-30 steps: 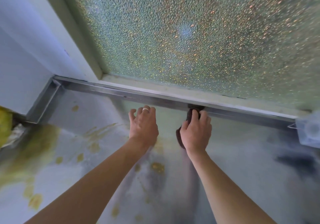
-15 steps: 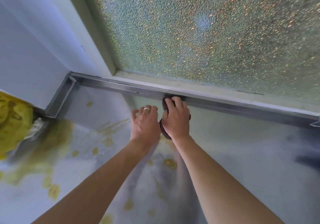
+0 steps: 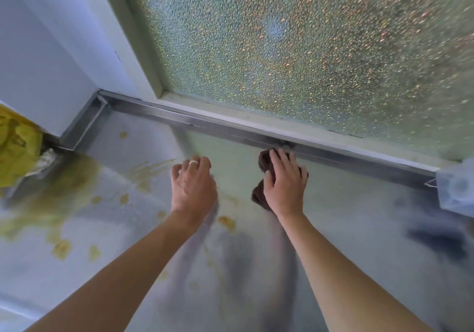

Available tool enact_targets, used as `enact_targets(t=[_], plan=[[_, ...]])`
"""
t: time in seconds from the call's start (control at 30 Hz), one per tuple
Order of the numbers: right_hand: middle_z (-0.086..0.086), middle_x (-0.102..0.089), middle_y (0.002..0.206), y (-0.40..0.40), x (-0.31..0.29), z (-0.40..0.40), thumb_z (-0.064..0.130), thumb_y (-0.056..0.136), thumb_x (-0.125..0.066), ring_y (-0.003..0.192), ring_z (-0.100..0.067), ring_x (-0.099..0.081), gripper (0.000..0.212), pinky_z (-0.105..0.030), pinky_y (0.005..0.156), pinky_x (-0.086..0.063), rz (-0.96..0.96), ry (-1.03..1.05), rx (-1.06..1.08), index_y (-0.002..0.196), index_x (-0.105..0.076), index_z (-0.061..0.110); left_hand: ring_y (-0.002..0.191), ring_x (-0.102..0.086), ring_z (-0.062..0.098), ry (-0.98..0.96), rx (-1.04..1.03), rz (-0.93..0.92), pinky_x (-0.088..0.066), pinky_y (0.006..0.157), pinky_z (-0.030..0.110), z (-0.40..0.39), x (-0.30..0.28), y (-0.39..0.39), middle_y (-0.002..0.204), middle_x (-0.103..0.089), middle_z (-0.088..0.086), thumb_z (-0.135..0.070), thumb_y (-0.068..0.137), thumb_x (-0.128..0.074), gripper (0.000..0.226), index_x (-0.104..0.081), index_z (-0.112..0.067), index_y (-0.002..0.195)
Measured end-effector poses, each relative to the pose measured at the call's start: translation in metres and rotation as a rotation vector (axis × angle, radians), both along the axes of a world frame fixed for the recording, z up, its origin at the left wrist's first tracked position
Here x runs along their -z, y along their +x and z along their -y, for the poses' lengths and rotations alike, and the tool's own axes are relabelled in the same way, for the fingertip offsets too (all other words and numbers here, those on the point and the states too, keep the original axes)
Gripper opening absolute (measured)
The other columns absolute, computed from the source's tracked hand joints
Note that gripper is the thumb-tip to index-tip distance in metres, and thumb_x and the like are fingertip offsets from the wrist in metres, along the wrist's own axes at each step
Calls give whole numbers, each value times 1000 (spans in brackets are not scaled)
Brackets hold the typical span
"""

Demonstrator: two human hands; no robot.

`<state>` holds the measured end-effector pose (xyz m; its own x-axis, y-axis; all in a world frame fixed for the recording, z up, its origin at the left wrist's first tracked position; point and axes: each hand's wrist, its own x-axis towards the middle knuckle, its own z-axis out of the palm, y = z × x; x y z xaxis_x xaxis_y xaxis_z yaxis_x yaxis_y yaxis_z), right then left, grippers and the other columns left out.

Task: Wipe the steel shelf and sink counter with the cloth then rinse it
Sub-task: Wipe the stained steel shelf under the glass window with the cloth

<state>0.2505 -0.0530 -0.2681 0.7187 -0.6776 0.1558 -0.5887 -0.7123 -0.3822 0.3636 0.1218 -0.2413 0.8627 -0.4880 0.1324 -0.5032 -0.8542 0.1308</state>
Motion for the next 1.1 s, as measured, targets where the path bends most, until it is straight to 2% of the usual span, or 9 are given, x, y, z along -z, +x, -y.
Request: enact_targets(t=[0.07,0.17,0.37,0.6,0.77,0.87,0.97,1.1], plan=[[-5,-42,159,4,5,-7,26,96,-55,151,-33,-31,56,-51,123,-21,-69,14,-58,151,-47,18,89,-63,23,24,-23,1,-36,90,37,-11,6,-7,92,-64,1,-18,79,-65,15,-62,-20,93],[-4,-36,162,16,4,-24,26,94,-51,152,-33,-26,61,-48,126,-18,-93,36,-173,154,-40,18,90,-62,23,51,-5,5,-37,90,37,-24,14,-17,94,-64,1,-17,79,-63,15,-60,-20,94],[2,-31,165,14,9,-66,21,95,-47,155,-25,-21,63,-42,128,-14,-90,40,-406,157,-35,23,88,-62,22,-15,11,35,-33,91,36,-45,20,-27,94,-63,0,-17,86,-60,8,-59,-20,94],[3,-33,164,-1,12,-112,18,95,-49,155,-23,-21,62,-41,127,-16,-68,47,-433,156,-38,23,91,-62,21,-39,66,32,-35,93,37,-86,19,-29,98,-65,0,-17,87,-60,12,-61,-18,99],[-2,-43,159,-12,6,-162,15,88,-52,151,-28,-32,63,-43,124,-23,-11,87,-423,151,-47,19,91,-62,23,-5,89,10,-37,93,38,-121,12,-34,96,-64,1,-16,87,-58,10,-60,-18,97],[-2,-50,154,-21,2,-201,14,90,-51,148,-28,-38,55,-43,122,-28,46,123,-423,145,-55,17,91,-60,22,18,125,-19,-37,92,36,-135,5,-40,94,-61,0,-14,84,-55,11,-57,-18,94],[0,-55,149,-33,3,-238,16,93,-49,145,-25,-44,46,-41,119,-32,109,171,-434,136,-64,16,96,-57,20,71,174,-39,-36,93,34,-145,0,-46,100,-60,-2,-13,87,-49,15,-57,-20,98],[-1,-59,145,-44,1,-253,11,93,-54,143,-26,-47,39,-42,117,-35,132,183,-506,130,-68,11,89,-60,25,-16,183,-48,-41,87,37,-154,-3,-60,93,-62,4,-3,79,-52,19,-57,-16,92]])
